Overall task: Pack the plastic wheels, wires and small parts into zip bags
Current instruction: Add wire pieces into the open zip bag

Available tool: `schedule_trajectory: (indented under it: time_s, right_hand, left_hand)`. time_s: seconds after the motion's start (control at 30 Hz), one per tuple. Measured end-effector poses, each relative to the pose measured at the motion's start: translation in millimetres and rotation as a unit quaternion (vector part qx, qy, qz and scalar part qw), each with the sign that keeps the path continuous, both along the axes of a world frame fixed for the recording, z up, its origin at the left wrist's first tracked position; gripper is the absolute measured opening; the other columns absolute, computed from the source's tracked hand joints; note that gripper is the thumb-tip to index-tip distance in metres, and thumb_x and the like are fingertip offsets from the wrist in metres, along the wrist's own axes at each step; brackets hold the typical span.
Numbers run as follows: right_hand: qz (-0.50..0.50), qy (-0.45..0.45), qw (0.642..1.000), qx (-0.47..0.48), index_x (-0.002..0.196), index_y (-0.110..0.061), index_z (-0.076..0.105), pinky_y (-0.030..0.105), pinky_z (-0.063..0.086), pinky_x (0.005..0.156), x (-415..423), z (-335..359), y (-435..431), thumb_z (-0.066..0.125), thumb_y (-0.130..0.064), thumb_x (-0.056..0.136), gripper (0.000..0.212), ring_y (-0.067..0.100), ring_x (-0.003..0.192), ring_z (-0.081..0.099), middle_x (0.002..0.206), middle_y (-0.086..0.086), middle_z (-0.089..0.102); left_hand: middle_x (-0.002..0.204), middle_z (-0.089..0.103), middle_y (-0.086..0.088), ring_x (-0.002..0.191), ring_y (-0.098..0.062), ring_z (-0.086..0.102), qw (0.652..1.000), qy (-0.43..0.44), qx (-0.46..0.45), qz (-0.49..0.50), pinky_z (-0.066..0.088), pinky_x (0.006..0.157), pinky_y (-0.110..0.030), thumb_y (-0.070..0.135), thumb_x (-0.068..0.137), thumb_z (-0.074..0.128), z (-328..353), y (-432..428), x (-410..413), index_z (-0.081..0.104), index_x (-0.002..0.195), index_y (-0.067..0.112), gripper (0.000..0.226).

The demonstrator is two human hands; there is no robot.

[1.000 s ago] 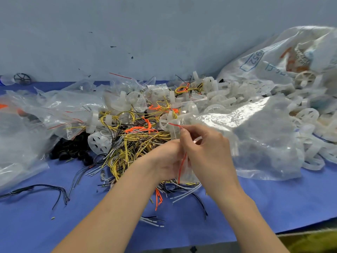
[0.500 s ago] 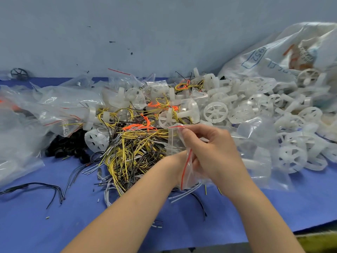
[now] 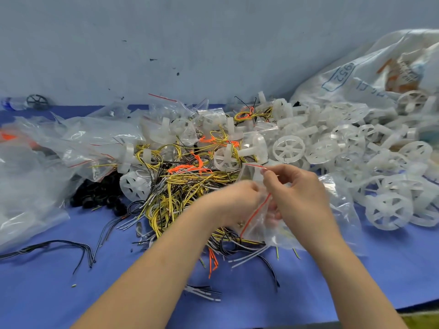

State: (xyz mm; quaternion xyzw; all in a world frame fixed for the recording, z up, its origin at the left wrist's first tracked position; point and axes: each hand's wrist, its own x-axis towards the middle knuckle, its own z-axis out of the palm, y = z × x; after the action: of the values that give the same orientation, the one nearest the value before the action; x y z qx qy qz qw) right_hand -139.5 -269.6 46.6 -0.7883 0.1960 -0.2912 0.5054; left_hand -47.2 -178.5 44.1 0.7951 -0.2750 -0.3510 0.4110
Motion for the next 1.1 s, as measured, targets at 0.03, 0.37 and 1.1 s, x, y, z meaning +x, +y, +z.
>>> schedule_trajectory:
  time_s: [0.03,0.37,1.1]
  right_hand:
    - [-0.005,0.005,1.0,-0.002,0.079,-0.028,0.071,0.049,0.056,0.065,0.2,-1.3,-2.3,0.063,-0.028,0.09,0.014,0.018,0.057,0.063,0.062,-0.012,0.063]
    - [-0.016,0.041,0.999,-0.008,0.079,-0.03,0.068,0.047,0.057,0.067,3.8,-8.9,-12.6,0.061,-0.031,0.089,0.012,0.019,0.063,0.065,0.066,-0.012,0.065]
    - [0.007,0.039,0.999,-0.023,0.08,-0.03,0.067,0.034,0.052,0.059,-1.1,-17.4,-31.0,0.059,-0.035,0.091,0.014,0.015,0.063,0.066,0.072,-0.017,0.065]
  left_hand:
    - [0.106,0.07,-0.023,0.09,-0.027,0.069,0.999,0.025,-0.025,0.001,0.057,0.088,-0.041,0.017,0.1,0.048,3.6,4.1,6.2,0.063,0.107,-0.005,0.028]
    - [0.103,0.066,-0.005,0.088,-0.022,0.068,0.949,-0.191,-0.066,0.24,0.06,0.08,-0.041,0.022,0.1,0.049,10.6,29.7,66.9,0.059,0.12,0.014,0.023]
    - [0.135,0.052,-0.01,0.124,-0.027,0.048,0.85,-0.467,-0.086,0.23,0.043,0.1,-0.041,0.014,0.102,0.041,-26.7,-30.1,78.6,0.038,0.145,0.013,0.043]
